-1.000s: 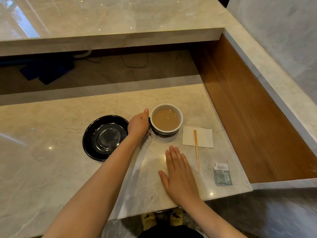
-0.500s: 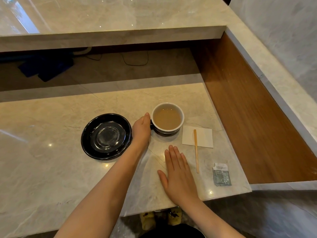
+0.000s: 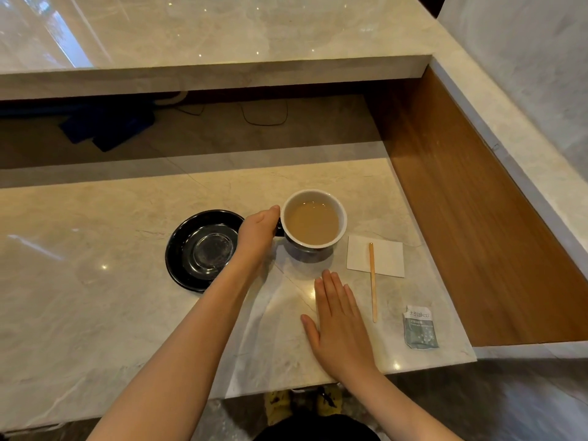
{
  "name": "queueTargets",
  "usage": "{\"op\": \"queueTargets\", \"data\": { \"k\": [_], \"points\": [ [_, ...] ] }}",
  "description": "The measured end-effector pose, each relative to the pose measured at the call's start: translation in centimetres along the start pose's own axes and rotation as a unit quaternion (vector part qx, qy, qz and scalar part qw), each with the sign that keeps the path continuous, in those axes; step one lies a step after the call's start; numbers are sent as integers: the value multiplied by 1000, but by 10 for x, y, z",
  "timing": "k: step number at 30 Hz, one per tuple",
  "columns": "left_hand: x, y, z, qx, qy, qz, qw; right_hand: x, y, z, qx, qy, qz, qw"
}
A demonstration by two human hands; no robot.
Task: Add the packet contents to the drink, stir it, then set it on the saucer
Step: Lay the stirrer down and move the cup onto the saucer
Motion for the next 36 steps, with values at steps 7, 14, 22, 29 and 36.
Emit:
{"op": "queueTargets", "data": {
  "k": [7, 14, 22, 29, 36],
  "points": [
    [31, -12, 2, 15, -40, 18, 999, 2, 0, 3, 3, 4, -13, 1000],
    [74, -23, 6, 33, -20, -10, 999, 0, -2, 2, 10, -11, -12, 1000],
    [119, -21, 18, 31, 1, -30, 999, -1, 0, 1, 9, -25, -8, 1000],
    [142, -24, 36, 42, 12, -49, 998, 1, -1, 1, 15, -17, -19, 1000],
    [147, -20, 52, 47, 15, -46, 998, 0, -2, 1, 21, -14, -11, 1000]
  ]
}}
Point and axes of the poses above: each hand's wrist, its own y-axis towards the middle knuckle, its own x-axis out of the back of the hand, z = x × y, the point moved 7 cm from there along y, towards the middle knuckle, and after that the axes turned 8 degrees about y, right-handed, at the moved point
